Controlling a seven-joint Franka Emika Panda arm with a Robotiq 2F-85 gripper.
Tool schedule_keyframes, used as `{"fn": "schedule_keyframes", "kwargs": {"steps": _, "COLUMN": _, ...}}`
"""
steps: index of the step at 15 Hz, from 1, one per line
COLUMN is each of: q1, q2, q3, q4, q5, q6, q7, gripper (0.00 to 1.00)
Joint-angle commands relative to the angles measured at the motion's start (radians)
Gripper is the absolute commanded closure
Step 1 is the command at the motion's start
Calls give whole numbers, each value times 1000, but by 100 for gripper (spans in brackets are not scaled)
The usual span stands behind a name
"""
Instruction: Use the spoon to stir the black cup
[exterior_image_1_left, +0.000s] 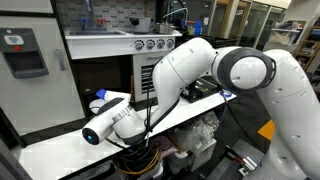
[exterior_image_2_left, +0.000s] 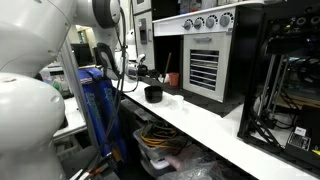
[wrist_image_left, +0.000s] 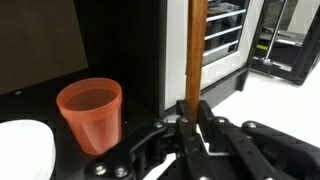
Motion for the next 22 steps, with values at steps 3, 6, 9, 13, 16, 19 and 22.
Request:
{"fn": "schedule_keyframes", "kwargs": {"steps": 3, "q1": -21, "q2": -24, "q3": -20, "q4": -39, "q5": 3, "q6": 22, "q7": 31, "gripper": 97}}
{"fn": "schedule_keyframes", "kwargs": {"steps": 6, "q1": -31, "q2": -30, "q3": -32, "q4": -49, "q5": -6, "q6": 20, "q7": 43, "gripper": 97}}
{"fn": "schedule_keyframes", "kwargs": {"steps": 9, "q1": -40, "q2": -35, "q3": -48, "q4": -55, "q5": -12, "q6": 17, "q7": 55, "gripper": 97}}
{"fn": "schedule_keyframes", "kwargs": {"steps": 13, "q1": -53, "q2": -34, "q3": -52, "q4": -48, "q5": -3, "q6": 21, "q7": 69, "gripper": 97}}
{"fn": "schedule_keyframes", "kwargs": {"steps": 16, "q1": -55, "q2": -29, "q3": -45, "q4": -40, "q5": 4, "q6": 26, "q7": 82, "gripper": 97}}
{"fn": "schedule_keyframes", "kwargs": {"steps": 19, "q1": -49, "q2": -25, "q3": -37, "q4": -32, "q5": 5, "q6": 29, "q7": 87, "gripper": 97}}
{"fn": "schedule_keyframes", "kwargs": {"steps": 22, "q1": -37, "q2": -20, "q3": -26, "q4": -22, "q5": 3, "q6": 33, "q7": 81, "gripper": 97}}
